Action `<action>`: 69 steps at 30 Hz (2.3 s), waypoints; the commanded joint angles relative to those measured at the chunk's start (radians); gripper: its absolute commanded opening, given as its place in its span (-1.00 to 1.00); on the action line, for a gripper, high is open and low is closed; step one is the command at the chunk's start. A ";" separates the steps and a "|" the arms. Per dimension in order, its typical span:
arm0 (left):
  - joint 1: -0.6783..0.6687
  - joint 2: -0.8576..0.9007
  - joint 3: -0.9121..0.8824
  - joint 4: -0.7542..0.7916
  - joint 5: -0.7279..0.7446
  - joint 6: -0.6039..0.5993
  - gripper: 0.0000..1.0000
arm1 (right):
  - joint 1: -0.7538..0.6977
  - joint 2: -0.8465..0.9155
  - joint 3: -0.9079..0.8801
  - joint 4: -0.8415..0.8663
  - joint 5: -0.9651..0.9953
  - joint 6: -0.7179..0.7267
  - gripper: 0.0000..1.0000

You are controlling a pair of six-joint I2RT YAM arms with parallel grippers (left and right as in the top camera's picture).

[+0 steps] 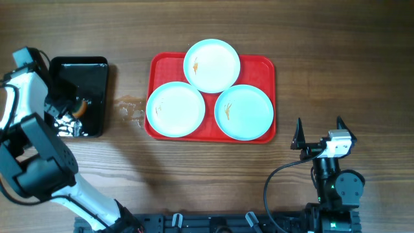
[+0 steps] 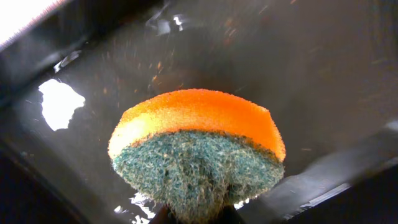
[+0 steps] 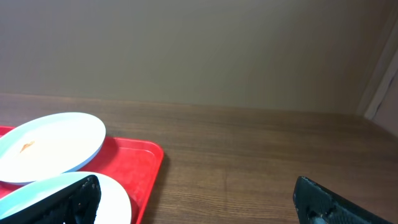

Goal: Clean dirty plates on tray and stack at the side

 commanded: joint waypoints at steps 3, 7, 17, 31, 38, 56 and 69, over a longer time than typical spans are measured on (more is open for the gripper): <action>-0.001 0.003 -0.004 -0.003 -0.010 0.002 -0.92 | -0.005 -0.007 -0.001 0.003 0.011 -0.008 0.99; 0.000 0.000 -0.004 -0.010 -0.010 0.001 -0.88 | -0.005 -0.007 -0.001 0.003 0.011 -0.008 0.99; 0.000 0.001 -0.004 -0.009 -0.010 0.002 -0.07 | -0.005 -0.007 -0.001 0.003 0.011 -0.008 0.99; 0.000 0.010 -0.007 -0.033 -0.032 0.002 0.27 | -0.005 -0.007 -0.001 0.003 0.011 -0.008 0.99; 0.001 0.010 -0.068 0.020 -0.033 0.002 0.29 | -0.005 -0.007 -0.001 0.003 0.011 -0.008 0.99; 0.001 0.010 -0.068 0.029 -0.033 0.002 -0.72 | -0.005 -0.007 -0.001 0.003 0.011 -0.008 0.99; 0.000 -0.083 0.061 -0.133 0.024 0.050 -0.92 | -0.005 -0.007 -0.001 0.003 0.011 -0.008 1.00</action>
